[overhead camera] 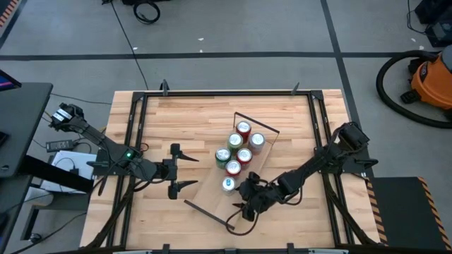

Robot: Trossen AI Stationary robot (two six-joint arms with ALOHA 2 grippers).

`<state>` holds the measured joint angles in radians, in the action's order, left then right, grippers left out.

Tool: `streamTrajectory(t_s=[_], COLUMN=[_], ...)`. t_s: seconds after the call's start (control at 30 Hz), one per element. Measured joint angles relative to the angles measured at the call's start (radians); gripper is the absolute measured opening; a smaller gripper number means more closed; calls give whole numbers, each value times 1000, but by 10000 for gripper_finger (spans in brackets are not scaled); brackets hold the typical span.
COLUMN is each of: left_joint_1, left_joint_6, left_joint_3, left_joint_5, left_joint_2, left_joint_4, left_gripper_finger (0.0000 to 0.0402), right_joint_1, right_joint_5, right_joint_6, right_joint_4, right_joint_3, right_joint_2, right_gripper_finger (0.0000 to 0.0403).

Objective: Place canned beverage on shelf
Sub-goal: Put the blue soda can on the shelf, then return to Home Position

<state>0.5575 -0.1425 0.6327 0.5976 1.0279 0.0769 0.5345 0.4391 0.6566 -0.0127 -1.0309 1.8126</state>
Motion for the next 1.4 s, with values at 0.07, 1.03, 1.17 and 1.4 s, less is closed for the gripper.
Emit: streamTrajectory(t_s=[0.07,1.03,1.17,1.4], left_joint_1=[0,3,3,5], left_joint_6=[0,0,1,30], left_joint_3=[0,0,0,0], left_joint_5=[0,0,0,-5], left_joint_2=[0,0,0,0], left_joint_4=[0,0,0,-14], left_gripper_finger=[355,355,355,355], right_joint_1=[-8,-18,-18,2], right_joint_5=[-11,-22,-22,-43], right_joint_6=[-5,73,92,151], right_joint_4=[-11,-11,27,242], right_joint_3=[0,0,-1,-1], right_joint_2=[0,-9,-44,-160], right_gripper_finger=[309,309,309,309])
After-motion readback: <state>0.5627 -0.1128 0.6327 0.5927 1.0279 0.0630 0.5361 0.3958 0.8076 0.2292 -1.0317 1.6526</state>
